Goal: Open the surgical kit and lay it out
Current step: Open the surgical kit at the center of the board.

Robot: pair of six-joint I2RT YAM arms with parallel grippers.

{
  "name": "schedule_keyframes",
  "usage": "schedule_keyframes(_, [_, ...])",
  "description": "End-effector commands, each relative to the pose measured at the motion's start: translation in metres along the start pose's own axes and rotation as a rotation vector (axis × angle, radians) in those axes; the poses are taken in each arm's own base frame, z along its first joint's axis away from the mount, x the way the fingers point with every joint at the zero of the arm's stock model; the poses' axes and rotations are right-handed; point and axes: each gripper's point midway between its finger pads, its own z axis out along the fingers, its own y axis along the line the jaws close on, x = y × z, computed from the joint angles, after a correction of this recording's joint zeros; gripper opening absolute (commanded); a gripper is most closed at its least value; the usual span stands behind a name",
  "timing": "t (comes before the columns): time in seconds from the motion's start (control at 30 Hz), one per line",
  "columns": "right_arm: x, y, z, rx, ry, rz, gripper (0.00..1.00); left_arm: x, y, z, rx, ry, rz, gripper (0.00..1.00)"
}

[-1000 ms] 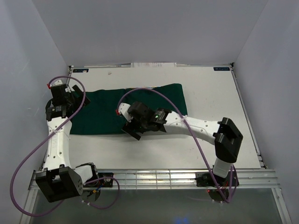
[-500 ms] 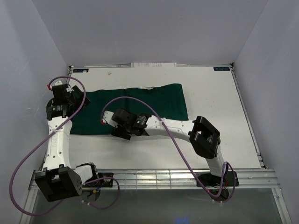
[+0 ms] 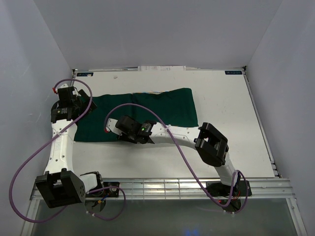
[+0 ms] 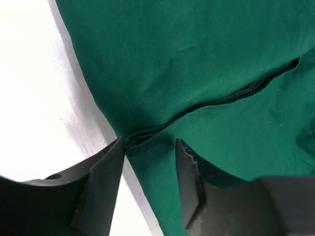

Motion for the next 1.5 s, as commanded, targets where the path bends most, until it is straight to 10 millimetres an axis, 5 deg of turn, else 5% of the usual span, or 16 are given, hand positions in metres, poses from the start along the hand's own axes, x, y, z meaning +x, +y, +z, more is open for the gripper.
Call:
schedule_keyframes(0.0, [-0.014, -0.002, -0.004, 0.007, -0.038, -0.005, 0.5, -0.012, -0.005, -0.007, 0.014, -0.04, 0.001, 0.98])
schedule_keyframes(0.3, [-0.01, -0.004, -0.005, 0.014, -0.022, -0.017, 0.27, -0.012, -0.006, -0.007, 0.018, -0.045, 0.003, 0.98])
schedule_keyframes(0.43, [-0.012, -0.008, -0.01, 0.026, -0.029, -0.018, 0.08, -0.013, -0.005, -0.008, 0.018, -0.051, 0.003, 0.98])
schedule_keyframes(0.63, [-0.014, -0.01, -0.013, 0.031, -0.033, -0.021, 0.08, -0.011, -0.006, -0.007, 0.02, -0.046, 0.004, 0.98])
schedule_keyframes(0.83, [-0.007, 0.002, -0.008, -0.024, -0.022, -0.027, 0.4, -0.011, -0.006, -0.007, 0.023, -0.048, 0.004, 0.98])
schedule_keyframes(1.07, [0.002, 0.003, -0.001, -0.004, 0.005, -0.035, 0.42, -0.012, -0.007, -0.007, 0.028, -0.047, 0.004, 0.98])
schedule_keyframes(1.27, [0.003, -0.001, 0.003, 0.021, 0.013, -0.046, 0.38, -0.012, -0.007, -0.006, 0.029, -0.043, 0.005, 0.98])
schedule_keyframes(1.47, [-0.003, -0.006, -0.002, 0.039, -0.003, -0.046, 0.11, -0.012, -0.008, -0.006, 0.028, -0.045, 0.005, 0.98])
